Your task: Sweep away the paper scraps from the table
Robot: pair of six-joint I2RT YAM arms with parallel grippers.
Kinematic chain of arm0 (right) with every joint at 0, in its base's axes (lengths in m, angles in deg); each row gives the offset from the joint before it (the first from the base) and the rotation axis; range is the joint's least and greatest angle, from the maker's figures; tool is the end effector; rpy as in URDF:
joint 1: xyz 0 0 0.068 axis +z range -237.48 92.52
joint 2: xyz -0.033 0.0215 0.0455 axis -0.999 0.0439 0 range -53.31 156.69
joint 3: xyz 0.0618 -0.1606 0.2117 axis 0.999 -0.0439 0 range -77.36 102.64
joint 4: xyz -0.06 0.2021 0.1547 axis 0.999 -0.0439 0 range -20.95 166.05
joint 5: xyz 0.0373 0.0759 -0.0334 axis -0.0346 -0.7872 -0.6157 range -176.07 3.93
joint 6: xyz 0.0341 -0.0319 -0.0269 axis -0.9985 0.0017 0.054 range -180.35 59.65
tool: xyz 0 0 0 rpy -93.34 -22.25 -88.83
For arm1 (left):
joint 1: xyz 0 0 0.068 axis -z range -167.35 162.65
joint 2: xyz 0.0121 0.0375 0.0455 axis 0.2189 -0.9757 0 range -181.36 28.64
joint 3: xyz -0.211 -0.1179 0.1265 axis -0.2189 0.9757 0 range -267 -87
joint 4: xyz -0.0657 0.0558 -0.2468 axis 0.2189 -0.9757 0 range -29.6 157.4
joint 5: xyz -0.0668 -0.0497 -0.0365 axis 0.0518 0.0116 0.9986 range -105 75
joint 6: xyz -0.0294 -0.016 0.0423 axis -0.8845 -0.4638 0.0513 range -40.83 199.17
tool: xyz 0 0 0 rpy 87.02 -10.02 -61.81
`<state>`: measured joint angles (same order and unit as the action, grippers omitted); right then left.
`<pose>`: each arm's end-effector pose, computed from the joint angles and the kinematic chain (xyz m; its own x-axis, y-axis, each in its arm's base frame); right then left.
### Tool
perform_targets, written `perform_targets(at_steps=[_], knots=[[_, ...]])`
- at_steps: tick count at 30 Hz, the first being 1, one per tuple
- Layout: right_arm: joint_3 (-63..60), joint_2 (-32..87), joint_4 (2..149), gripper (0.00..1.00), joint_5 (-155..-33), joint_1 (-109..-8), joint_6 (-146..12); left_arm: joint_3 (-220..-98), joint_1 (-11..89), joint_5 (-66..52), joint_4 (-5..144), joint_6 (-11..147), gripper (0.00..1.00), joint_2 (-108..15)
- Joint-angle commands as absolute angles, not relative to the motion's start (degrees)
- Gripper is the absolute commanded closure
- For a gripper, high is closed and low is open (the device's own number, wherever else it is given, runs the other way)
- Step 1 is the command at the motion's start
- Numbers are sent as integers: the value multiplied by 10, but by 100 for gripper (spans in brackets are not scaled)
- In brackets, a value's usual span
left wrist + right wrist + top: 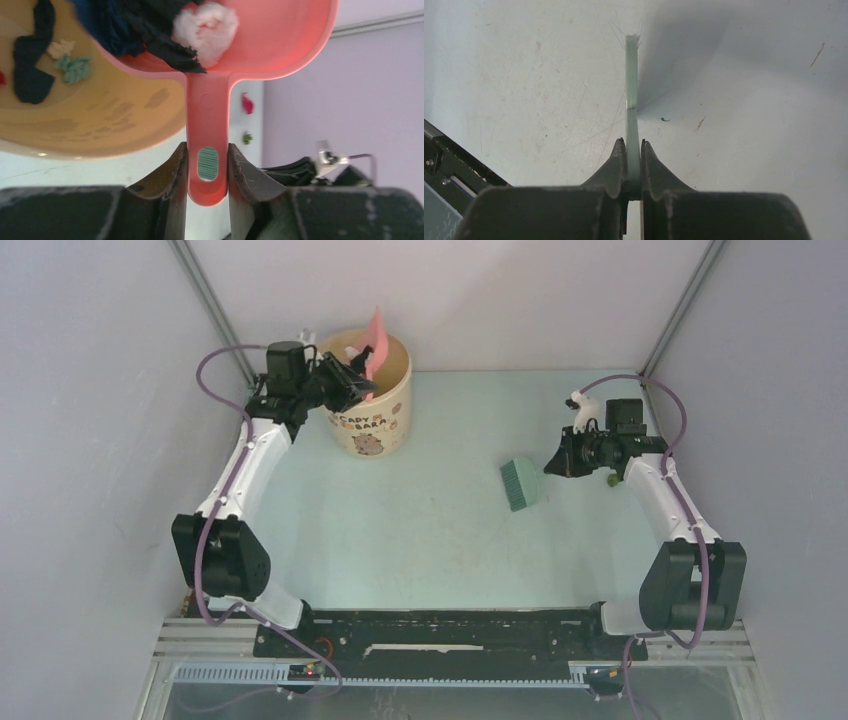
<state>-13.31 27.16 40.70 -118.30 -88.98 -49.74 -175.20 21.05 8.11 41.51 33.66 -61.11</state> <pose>0.2931 0.0114 0.2805 -0.7151 -0.1372 -0.6854 -0.4471 0.8435 0.2977 0.3542 -0.0664 0.3816 -0.6613 -0.5656 -0.4927 0.0105 0.6498 -0.7600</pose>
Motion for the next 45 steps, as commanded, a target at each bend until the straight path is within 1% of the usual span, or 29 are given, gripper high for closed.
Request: perform_targets(at_steps=[1, 2, 4, 8, 17, 21, 24, 28, 31, 35, 39, 42, 45], knots=[[-131, 271, 414, 100, -1193, -890, -485, -1665, 169, 232, 684, 144, 100, -576], [-131, 272, 413, 100, -1194, -890, -485, -1644, 165, 245, 725, 104, 100, -573], [-131, 273, 413, 100, -1196, -890, -485, -1618, 160, 247, 766, 81, 100, -565], [-131, 277, 413, 100, -1198, -889, -484, -1596, 156, 229, 768, 87, 100, -554], [-131, 275, 411, 100, -1197, -890, -481, -1590, 153, 237, 780, 88, 100, -554], [-131, 279, 412, 100, -1197, -890, -482, -1545, 148, 257, 913, -9, 100, -553], [-131, 279, 412, 100, -1195, -890, -483, -1536, 145, 262, 940, -24, 100, -552], [-131, 277, 411, 100, -1193, -891, -483, -1524, 148, 246, 899, 8, 100, -518], [-131, 276, 411, 100, -1192, -892, -483, -1562, 146, 227, 768, 110, 100, -503], [-131, 281, 411, 100, -1195, -892, -486, -1567, 148, 226, 746, 141, 100, -473], [-131, 282, 412, 100, -1195, -891, -486, -1546, 162, 230, 736, 153, 99, -440], [-131, 272, 413, 100, -1194, -896, -486, -1539, 195, 215, 670, 217, 99, -413], [-130, 235, 420, 100, -1203, -921, -497, -1536, 259, 184, 587, 288, 99, -388]])
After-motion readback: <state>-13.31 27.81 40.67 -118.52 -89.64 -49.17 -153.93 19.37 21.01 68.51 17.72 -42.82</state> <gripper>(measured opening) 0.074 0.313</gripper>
